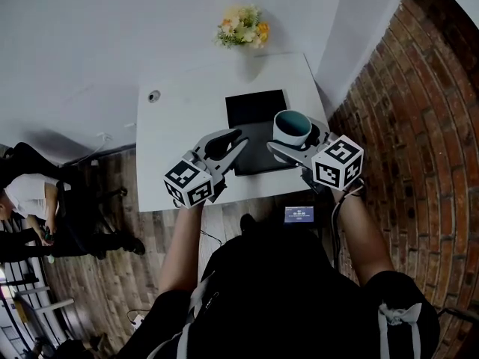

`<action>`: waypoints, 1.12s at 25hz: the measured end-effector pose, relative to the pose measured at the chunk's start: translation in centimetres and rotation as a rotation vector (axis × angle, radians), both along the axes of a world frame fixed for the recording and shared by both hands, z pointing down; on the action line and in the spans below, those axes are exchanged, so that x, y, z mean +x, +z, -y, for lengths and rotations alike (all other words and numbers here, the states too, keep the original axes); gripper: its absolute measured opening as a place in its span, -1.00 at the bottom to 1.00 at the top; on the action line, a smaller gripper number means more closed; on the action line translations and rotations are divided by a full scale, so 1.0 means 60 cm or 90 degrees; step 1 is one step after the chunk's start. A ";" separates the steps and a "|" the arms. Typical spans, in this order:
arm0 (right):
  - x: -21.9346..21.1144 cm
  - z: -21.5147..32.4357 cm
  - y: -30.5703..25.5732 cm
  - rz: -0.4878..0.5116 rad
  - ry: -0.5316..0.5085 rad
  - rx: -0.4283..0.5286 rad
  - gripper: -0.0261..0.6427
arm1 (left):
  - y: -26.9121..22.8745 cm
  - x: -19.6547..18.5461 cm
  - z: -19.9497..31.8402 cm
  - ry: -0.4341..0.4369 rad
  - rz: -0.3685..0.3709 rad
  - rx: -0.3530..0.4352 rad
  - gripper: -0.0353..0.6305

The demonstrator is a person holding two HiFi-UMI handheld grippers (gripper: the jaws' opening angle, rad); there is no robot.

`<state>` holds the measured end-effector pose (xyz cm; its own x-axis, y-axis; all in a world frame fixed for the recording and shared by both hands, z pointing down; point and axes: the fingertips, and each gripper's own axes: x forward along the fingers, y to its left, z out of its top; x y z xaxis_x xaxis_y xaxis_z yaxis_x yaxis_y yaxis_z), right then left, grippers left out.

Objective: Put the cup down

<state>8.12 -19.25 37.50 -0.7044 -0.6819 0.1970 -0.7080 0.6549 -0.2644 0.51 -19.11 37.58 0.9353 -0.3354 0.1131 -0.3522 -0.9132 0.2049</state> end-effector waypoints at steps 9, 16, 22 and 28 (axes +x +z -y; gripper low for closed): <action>-0.004 0.019 -0.002 0.002 -0.006 0.002 0.26 | -0.001 -0.003 0.011 -0.003 -0.002 -0.003 -0.58; -0.001 0.031 0.000 0.002 -0.009 0.001 0.26 | -0.001 -0.002 0.018 -0.011 -0.003 -0.006 -0.59; -0.001 0.045 0.005 0.003 -0.016 -0.001 0.26 | 0.002 -0.011 0.026 -0.024 0.000 -0.009 -0.67; -0.003 0.064 0.011 0.004 -0.018 -0.006 0.26 | -0.008 -0.020 0.037 -0.049 -0.027 0.002 -0.76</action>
<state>7.96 -23.09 38.17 -0.7246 -0.6598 0.1990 -0.6875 0.6720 -0.2751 -0.68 -21.31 37.08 0.9105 -0.4070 0.0730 -0.4127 -0.8843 0.2185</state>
